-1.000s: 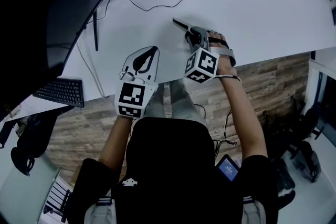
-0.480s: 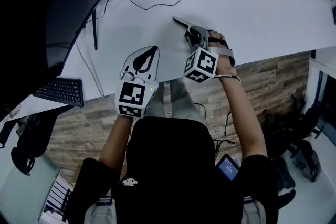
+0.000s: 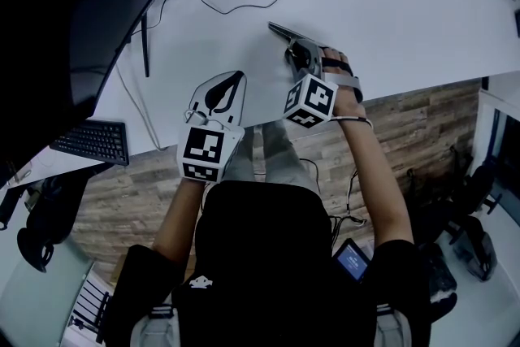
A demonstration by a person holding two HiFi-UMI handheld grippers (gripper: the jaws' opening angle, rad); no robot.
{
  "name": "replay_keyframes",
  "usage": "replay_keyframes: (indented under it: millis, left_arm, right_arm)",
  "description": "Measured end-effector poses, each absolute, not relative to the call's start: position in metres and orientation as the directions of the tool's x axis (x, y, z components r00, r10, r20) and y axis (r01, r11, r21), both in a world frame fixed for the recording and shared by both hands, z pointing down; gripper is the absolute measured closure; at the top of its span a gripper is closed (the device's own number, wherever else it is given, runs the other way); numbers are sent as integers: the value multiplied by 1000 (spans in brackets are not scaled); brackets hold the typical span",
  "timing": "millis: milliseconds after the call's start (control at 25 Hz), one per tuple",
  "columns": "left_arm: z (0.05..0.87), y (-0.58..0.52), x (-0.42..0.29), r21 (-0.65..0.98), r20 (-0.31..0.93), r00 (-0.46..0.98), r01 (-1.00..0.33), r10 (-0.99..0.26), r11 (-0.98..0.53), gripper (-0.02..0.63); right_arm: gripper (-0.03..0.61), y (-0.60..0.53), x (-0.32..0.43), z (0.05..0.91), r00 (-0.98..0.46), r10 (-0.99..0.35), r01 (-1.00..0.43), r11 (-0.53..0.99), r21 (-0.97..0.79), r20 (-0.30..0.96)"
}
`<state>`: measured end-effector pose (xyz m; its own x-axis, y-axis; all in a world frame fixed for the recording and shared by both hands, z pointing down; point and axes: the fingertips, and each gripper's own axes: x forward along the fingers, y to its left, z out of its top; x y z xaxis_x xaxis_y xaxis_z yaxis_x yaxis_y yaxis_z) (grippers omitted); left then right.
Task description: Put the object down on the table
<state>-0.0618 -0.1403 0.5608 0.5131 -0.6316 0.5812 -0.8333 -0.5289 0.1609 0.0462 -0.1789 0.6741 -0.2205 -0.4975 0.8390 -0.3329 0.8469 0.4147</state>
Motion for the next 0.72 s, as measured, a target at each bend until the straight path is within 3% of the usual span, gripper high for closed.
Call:
replay_keyframes:
  millis: [720]
  left_arm:
    - [553,-135,-62,151,569,515,-832,-641,-534,600]
  right_arm:
    - [417,-168,43,670,-248,-471,-373,853,366,846]
